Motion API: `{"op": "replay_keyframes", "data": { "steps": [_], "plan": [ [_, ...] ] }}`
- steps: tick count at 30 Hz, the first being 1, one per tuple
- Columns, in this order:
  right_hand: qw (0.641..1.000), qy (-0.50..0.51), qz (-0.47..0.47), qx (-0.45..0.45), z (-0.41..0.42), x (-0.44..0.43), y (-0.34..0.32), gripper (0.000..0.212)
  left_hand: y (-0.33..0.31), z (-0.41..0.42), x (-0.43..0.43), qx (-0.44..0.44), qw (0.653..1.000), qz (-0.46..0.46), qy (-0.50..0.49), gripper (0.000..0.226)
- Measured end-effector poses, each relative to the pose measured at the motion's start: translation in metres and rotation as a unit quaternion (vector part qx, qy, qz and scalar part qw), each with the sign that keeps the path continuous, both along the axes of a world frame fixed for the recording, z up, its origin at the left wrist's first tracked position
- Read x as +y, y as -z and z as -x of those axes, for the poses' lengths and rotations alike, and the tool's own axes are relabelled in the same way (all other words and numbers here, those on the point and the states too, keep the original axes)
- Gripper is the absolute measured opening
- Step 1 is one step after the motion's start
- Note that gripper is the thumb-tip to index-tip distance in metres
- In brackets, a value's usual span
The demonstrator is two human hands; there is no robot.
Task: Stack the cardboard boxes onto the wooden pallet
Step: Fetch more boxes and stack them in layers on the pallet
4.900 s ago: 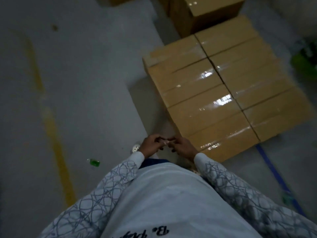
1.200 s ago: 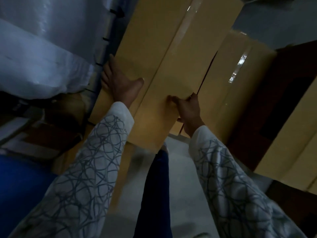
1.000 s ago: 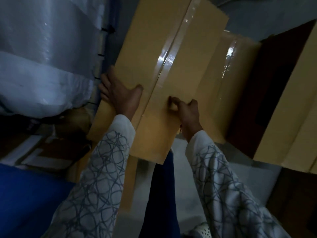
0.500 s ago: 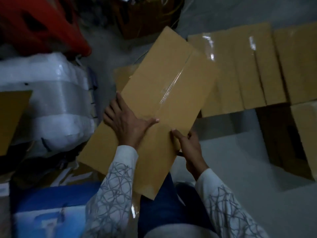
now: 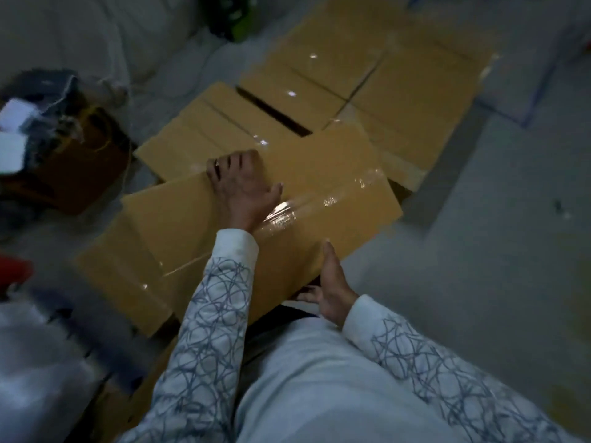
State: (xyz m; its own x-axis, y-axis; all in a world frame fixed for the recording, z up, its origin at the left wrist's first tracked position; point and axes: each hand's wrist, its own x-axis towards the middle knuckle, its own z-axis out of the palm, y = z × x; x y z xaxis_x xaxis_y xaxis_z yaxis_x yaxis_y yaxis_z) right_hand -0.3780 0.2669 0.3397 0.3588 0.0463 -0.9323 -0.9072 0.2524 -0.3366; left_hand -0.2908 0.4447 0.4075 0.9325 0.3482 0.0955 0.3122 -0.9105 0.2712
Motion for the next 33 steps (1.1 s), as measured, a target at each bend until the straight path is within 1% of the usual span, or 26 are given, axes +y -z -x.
{"op": "replay_keyframes", "data": {
  "steps": [1, 4, 6, 11, 14, 17, 19, 22, 24, 26, 27, 29, 33],
  "plan": [
    [0.999, 0.032, -0.01, 0.008, -0.003, -0.02, -0.004, 0.128, -0.001, -0.018, -0.028, 0.006, 0.999, -0.014, 0.042, 0.073],
    [0.991, 0.13, -0.028, 0.022, -0.021, -0.073, -0.02, 0.089, 0.005, -0.063, -0.114, 0.009, 0.987, -0.06, 0.151, 0.07],
    [0.984, 0.172, -0.046, 0.03, -0.037, -0.112, -0.016, 0.076, 0.012, -0.092, -0.169, 0.002, 0.975, -0.074, 0.212, 0.067],
    [0.968, 0.246, -0.038, 0.024, -0.09, -0.208, -0.002, 0.064, 0.031, -0.176, -0.293, 0.013, 0.943, -0.066, 0.325, 0.065],
    [0.953, 0.301, -0.037, -0.003, -0.141, -0.271, 0.007, 0.058, 0.043, -0.234, -0.368, -0.002, 0.926, -0.053, 0.373, 0.065],
    [0.941, 0.339, -0.001, -0.014, -0.201, -0.328, 0.014, 0.064, 0.042, -0.295, -0.438, -0.011, 0.916, -0.018, 0.4, 0.065],
    [0.932, 0.36, 0.039, -0.01, -0.234, -0.365, 0.018, 0.076, 0.036, -0.332, -0.478, 0.004, 0.916, 0.014, 0.401, 0.069],
    [0.925, 0.368, 0.095, -0.025, -0.274, -0.417, 0.015, 0.078, 0.03, -0.378, -0.524, 0.031, 0.919, 0.065, 0.386, 0.079],
    [0.922, 0.357, 0.145, -0.017, -0.296, -0.45, 0.011, 0.091, 0.031, -0.4, -0.544, 0.041, 0.924, 0.083, 0.372, 0.082],
    [0.927, 0.307, 0.217, -0.008, -0.324, -0.482, 0.008, 0.106, 0.035, -0.425, -0.56, 0.057, 0.931, 0.103, 0.346, 0.079],
    [0.929, 0.269, 0.256, -0.014, -0.339, -0.498, 0.006, 0.105, 0.037, -0.44, -0.568, 0.071, 0.935, 0.119, 0.326, 0.076],
    [0.926, 0.203, 0.317, -0.04, -0.377, -0.534, 0.005, 0.096, 0.044, -0.468, -0.579, 0.102, 0.944, 0.158, 0.269, 0.068],
    [0.916, 0.092, 0.377, -0.098, -0.472, -0.592, 0.009, 0.106, 0.052, -0.499, -0.585, 0.144, 0.956, 0.226, 0.123, 0.058]
  ]
}}
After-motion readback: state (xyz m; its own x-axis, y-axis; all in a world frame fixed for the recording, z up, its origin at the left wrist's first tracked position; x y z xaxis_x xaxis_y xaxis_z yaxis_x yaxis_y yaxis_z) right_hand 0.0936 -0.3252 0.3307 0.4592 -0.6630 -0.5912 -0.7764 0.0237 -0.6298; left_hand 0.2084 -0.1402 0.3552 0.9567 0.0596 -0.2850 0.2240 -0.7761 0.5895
